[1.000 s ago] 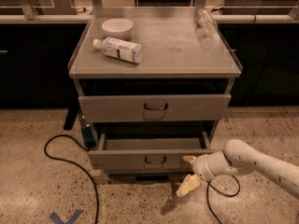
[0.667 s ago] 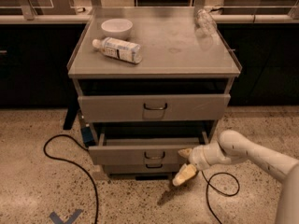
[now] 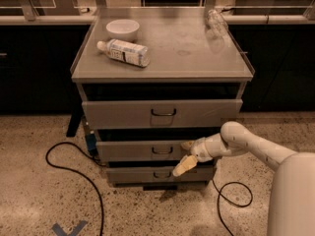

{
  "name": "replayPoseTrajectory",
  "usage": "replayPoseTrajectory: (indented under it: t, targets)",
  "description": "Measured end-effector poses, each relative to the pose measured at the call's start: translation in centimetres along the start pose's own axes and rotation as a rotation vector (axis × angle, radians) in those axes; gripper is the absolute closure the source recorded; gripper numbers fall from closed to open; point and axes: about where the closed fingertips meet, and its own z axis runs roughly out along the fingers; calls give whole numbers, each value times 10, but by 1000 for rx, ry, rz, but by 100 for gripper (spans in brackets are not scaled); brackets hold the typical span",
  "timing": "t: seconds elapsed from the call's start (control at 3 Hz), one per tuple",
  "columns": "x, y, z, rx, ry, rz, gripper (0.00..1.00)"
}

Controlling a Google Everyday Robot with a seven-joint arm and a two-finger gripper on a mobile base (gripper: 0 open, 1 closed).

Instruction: Close middle drawer

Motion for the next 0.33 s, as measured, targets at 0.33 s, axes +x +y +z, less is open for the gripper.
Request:
replayPoseTrajectory:
  t: [0.33]
  targets:
    - [0,0,0,0,0,0,0]
